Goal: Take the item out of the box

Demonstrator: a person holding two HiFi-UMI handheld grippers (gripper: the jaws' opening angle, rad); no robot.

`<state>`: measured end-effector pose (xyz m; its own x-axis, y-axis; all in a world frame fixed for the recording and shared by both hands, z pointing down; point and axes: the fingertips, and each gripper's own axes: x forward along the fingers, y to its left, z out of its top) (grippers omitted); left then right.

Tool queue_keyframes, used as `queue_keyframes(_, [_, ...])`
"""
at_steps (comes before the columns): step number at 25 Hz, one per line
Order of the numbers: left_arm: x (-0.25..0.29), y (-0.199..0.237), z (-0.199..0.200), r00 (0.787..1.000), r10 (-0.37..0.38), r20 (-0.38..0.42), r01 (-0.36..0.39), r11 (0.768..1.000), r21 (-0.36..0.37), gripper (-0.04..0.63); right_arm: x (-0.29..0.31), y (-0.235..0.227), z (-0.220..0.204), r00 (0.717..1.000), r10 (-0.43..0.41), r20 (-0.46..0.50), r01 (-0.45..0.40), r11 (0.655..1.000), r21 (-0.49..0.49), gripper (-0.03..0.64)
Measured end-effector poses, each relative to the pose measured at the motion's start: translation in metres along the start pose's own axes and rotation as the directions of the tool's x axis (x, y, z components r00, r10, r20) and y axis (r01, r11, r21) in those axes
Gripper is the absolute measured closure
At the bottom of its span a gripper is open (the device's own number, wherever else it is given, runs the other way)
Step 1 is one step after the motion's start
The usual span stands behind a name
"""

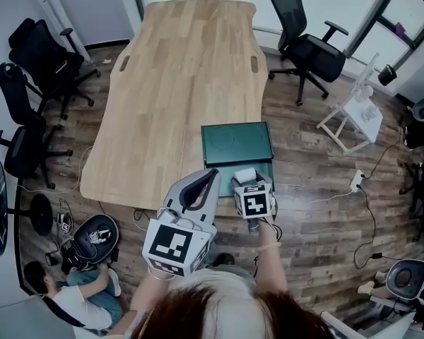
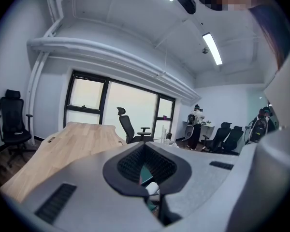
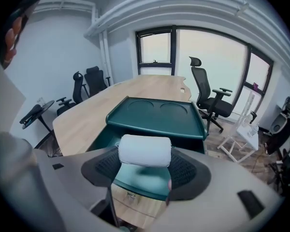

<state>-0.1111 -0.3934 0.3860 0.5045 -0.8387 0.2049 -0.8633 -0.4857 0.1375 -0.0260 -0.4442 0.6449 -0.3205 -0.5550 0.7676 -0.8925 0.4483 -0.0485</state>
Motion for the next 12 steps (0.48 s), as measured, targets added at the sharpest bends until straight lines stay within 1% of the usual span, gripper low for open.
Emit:
queue_keyframes(4, [-0.011,-0.01,0.001,1.0,0.013,0.011,-0.013,1.0,0.005,0.588,-0.018,0.002,0.005,0.999,0.01,0.054,-0.011,1.0,0.013,0.302])
queue_keyframes(12, [-0.037,-0.034,0.003,0.998,0.047,0.041,-0.047,0.999,0.01,0.588,-0.056,0.009,0.008,0.99,0.031,0.138,-0.03,1.0,-0.008,0.303])
